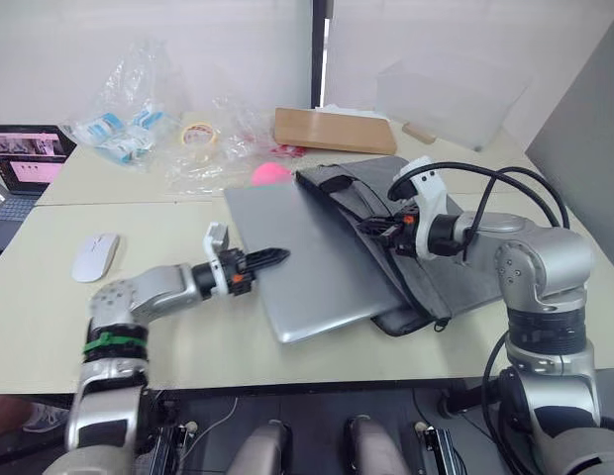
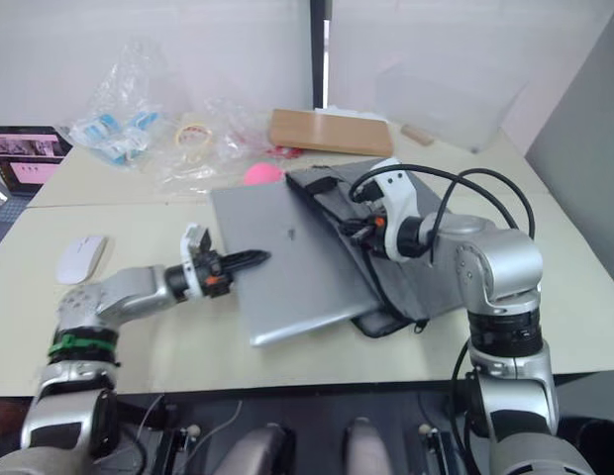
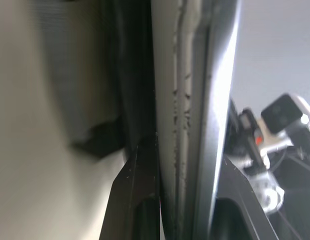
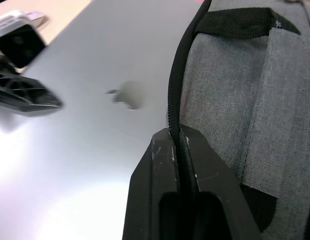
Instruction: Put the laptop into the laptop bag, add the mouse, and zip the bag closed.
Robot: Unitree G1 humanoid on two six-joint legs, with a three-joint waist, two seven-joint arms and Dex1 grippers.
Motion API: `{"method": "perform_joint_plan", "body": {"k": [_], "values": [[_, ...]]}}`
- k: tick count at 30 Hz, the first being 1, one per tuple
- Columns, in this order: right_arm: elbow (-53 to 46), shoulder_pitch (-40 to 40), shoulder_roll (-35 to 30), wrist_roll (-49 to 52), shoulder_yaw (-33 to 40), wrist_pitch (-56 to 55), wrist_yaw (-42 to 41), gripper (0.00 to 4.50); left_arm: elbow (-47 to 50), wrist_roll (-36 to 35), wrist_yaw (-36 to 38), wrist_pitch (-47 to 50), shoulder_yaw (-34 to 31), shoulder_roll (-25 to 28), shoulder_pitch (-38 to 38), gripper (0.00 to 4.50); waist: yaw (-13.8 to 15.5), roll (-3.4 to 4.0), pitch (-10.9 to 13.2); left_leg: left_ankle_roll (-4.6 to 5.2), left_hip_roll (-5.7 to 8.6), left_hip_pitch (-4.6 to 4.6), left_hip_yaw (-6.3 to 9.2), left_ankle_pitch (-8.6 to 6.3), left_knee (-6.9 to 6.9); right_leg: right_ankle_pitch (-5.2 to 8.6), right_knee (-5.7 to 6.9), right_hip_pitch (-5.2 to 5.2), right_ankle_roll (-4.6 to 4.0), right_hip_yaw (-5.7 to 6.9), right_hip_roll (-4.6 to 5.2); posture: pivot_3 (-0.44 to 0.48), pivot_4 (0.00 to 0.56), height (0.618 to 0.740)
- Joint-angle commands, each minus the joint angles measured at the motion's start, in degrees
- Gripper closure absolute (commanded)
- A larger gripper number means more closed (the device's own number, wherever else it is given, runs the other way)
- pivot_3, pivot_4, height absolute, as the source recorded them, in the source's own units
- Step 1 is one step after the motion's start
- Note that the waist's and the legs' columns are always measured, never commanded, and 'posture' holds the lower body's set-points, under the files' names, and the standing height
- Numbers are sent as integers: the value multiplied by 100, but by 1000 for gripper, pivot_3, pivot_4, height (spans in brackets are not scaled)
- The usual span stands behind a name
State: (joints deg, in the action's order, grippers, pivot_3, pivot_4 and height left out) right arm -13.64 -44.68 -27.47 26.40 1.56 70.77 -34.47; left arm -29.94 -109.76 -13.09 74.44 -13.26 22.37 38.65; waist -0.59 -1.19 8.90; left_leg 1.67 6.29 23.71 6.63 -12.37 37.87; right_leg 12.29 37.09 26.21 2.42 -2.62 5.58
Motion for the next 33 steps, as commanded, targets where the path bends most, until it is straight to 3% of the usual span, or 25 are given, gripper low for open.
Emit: {"method": "perform_joint_plan", "body": {"k": [1, 13, 22, 33], "values": [[-298, -154, 60, 191, 174, -24, 118, 4454, 306, -324, -194, -255, -205, -329, 281, 4145, -23, 0, 0, 0, -1, -2, -8, 0, 0, -1, 0, 0, 2, -8, 0, 0, 150, 740], [-394, -220, 438, 455, 346, 220, 578, 4454, 102, 779, -503, -1248, -97, -1616, 906, 4145, -2, -1, 0, -5, -2, 3, -27, 4, 5, -4, -1, 3, 6, -15, -13, 0, 150, 740], [-425, -321, 725, 741, 623, 509, 846, 4454, -289, 1822, 57, -1507, -255, -2201, 1307, 4145, -19, -1, 0, 0, -3, 4, -34, 2, 5, -4, -4, 4, 7, -17, -18, 0, 150, 740], [-344, -604, 1034, 1086, 1279, 994, 1284, 4454, -750, 2971, 965, -1827, -578, -2478, 1483, 4145, -24, -1, 0, 7, -3, 4, -35, -3, 5, -5, -2, 4, 8, -17, -19, 0, 150, 740]]}}
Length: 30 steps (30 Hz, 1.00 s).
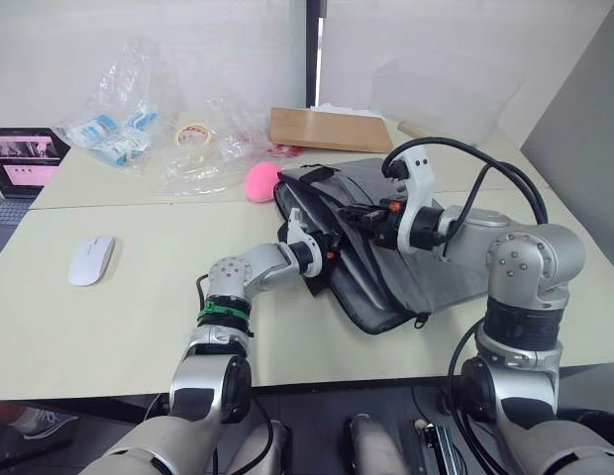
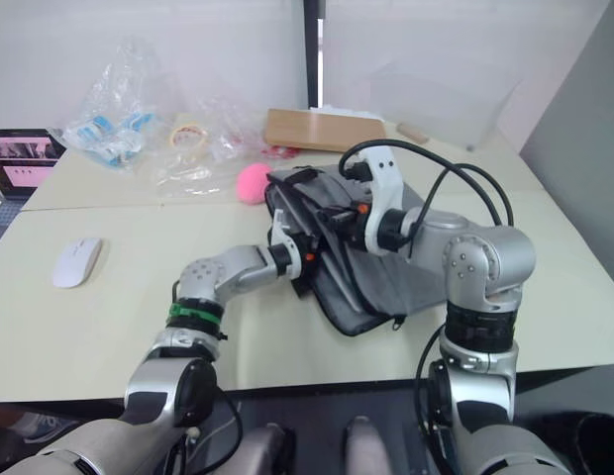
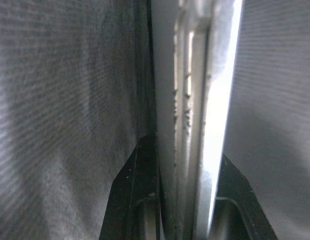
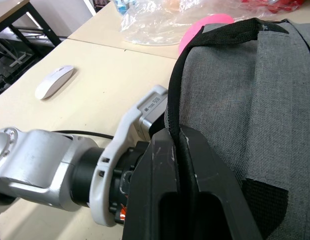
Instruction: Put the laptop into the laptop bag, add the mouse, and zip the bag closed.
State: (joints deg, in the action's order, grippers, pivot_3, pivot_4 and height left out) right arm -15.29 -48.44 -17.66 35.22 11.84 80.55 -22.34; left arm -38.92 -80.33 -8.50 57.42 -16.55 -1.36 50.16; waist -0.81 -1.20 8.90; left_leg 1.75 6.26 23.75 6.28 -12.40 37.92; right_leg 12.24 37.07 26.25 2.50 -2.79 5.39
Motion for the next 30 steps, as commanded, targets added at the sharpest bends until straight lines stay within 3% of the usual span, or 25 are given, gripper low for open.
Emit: {"method": "perform_joint_plan", "body": {"k": [1, 26, 28, 30], "values": [[-150, -275, 87, 218, 321, 51, 111, 4454, 95, 123, 569, -149, -291, -123, 343, 4145, -3, 0, 0, 0, 0, 0, 0, 0, 0, 0, 0, 0, 0, 0, -1, 0, 150, 740], [-108, -358, 228, 349, 503, 270, 310, 4454, -368, 1712, 1841, 67, -505, -502, 947, 4145, -15, 0, 0, 7, 1, 2, -1, -4, 0, -2, 3, 2, 3, 1, -1, 0, 150, 740], [-105, -346, 219, 340, 499, 263, 314, 4500, -268, 1742, 1884, 162, -525, -498, 916, 3153, -12, 0, 0, 7, 0, 2, -1, -4, 0, -2, 3, 3, 3, 1, -1, 0, 150, 740], [-104, -334, 207, 334, 492, 251, 312, 4500, -180, 1811, 1903, 242, -524, -481, 876, 2581, -10, 0, 0, 7, 1, 2, -1, -4, 0, -2, 4, 3, 3, 1, -1, 0, 150, 740]]}}
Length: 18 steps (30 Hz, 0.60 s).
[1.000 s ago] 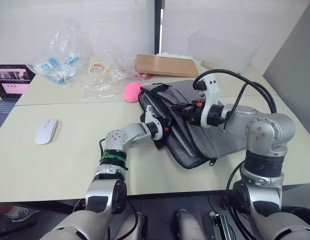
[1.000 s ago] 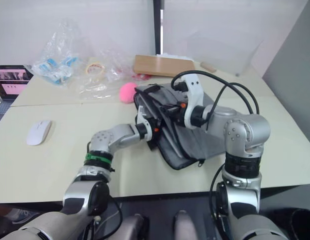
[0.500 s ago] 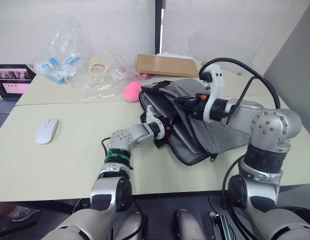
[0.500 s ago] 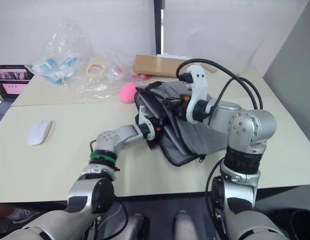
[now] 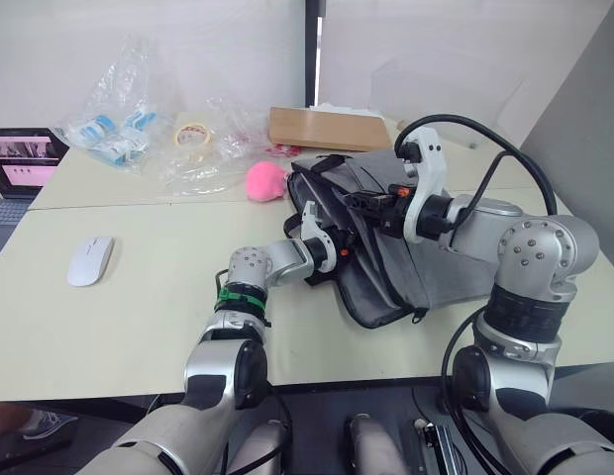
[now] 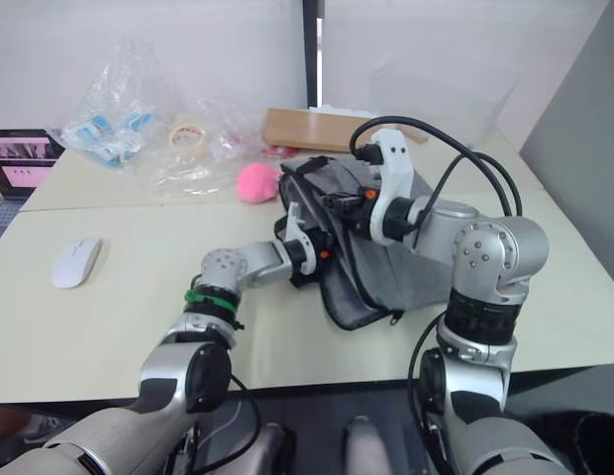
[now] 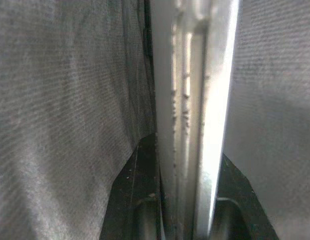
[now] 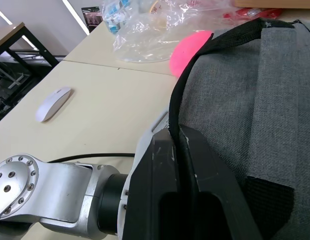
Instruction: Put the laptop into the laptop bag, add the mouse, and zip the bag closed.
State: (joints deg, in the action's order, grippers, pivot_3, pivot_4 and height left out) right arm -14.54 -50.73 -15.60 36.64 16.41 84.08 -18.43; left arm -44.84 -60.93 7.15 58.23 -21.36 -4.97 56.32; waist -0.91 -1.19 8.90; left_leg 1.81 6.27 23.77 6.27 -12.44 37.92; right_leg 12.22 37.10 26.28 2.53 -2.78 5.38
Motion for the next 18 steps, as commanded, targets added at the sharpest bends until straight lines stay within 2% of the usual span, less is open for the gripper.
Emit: {"method": "perform_joint_plan", "body": {"k": [1, 2, 15, 18], "values": [[-169, -100, -8, 186, 34, -114, -78, 4500, 462, -82, 313, 201, -37, -100, 220, 2240, 1, 0, 0, 0, 1, 0, 0, 0, 0, 0, 0, 0, 0, 0, 1, 0, 150, 740], [-160, -94, -18, 175, 31, -131, -76, 4500, 534, -56, 264, 251, -47, -69, 157, 1924, 1, 0, 0, 0, 1, 0, 0, 0, 0, 0, 0, 0, 0, 0, 1, 0, 150, 740], [-46, -62, -136, 137, -53, -284, -127, 4500, 1708, -273, -140, 916, -406, 126, -508, 1924, -21, 0, 0, 0, -3, -2, 0, 0, 1, 0, 3, 0, 0, -2, -3, 0, 150, 740], [-22, -68, -152, 149, -76, -309, -142, 4500, 1852, -260, -208, 954, -436, 79, -584, 2800, -14, 0, 0, -1, -3, -3, 0, 1, 1, -1, 3, 0, 0, -2, -3, 0, 150, 740]]}}
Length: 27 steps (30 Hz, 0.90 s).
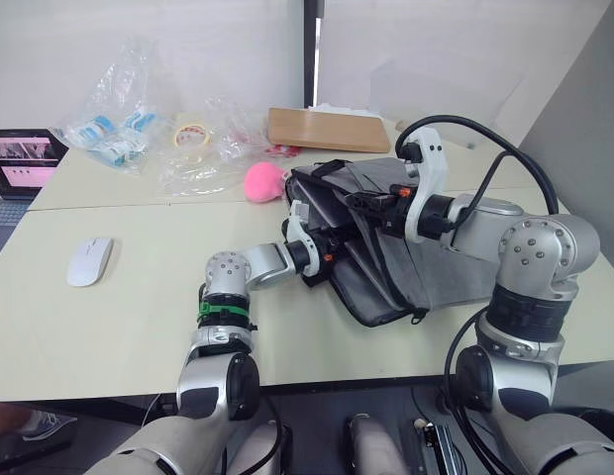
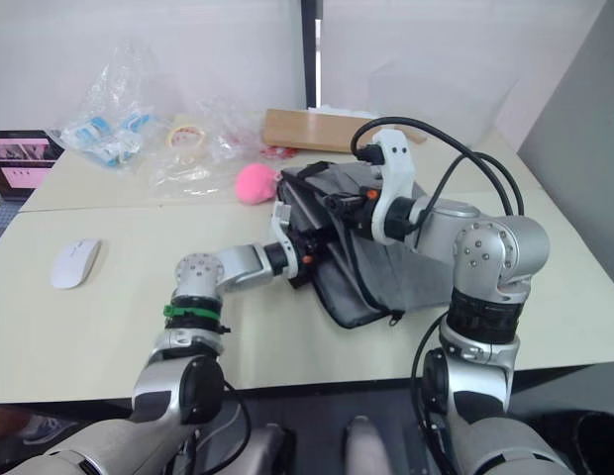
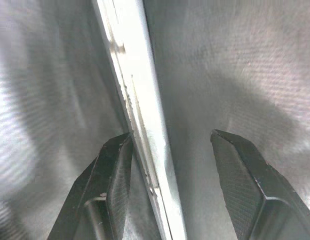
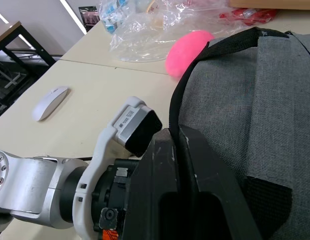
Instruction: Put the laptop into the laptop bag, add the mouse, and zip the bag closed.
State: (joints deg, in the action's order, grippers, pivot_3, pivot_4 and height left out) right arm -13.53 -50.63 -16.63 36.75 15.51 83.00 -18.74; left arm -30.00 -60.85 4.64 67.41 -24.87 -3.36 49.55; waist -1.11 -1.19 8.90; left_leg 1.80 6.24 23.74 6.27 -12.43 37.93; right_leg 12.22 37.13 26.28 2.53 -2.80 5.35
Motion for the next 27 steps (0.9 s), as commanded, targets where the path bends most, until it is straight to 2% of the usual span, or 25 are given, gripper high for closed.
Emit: {"method": "perform_joint_plan", "body": {"k": [1, 4, 6, 20, 27], "values": [[-107, -84, -51, 141, 8, -211, -117, 4500, 394, -255, 31, 40, -90, -100, 79, 3084, 10, 0, 0, 0, 0, 0, 0, 0, 0, 0, 0, 0, 0, 0, 0, 0, 150, 740], [-78, -104, -50, 159, -11, -222, -133, 4500, 402, -223, 5, 9, -106, -147, 73, 4022, 19, 0, 0, 0, 1, 0, 0, 0, 2, -1, 0, -1, 1, 0, 1, 0, 150, 740], [-82, -117, -47, 184, -18, -200, -150, 4500, 361, -188, -8, -30, -105, -168, 103, 4294, 19, 0, 0, -1, 1, 1, 0, 1, 2, -1, 0, 0, 1, 0, 0, 0, 150, 740], [-406, -91, 68, 643, 74, 302, -331, 4500, -237, 118, 109, -439, -47, -428, 616, 4298, 13, 0, 0, 1, 1, 2, -1, 0, 1, -1, -1, 0, 1, 0, 1, 0, 150, 740], [-284, -61, 0, 407, 45, 100, -215, 4500, -54, 115, 132, -302, 43, -399, 434, 4298, 20, 0, 0, 1, 1, 2, -1, 0, 1, -1, -1, 0, 1, 0, 1, 0, 150, 740]]}}
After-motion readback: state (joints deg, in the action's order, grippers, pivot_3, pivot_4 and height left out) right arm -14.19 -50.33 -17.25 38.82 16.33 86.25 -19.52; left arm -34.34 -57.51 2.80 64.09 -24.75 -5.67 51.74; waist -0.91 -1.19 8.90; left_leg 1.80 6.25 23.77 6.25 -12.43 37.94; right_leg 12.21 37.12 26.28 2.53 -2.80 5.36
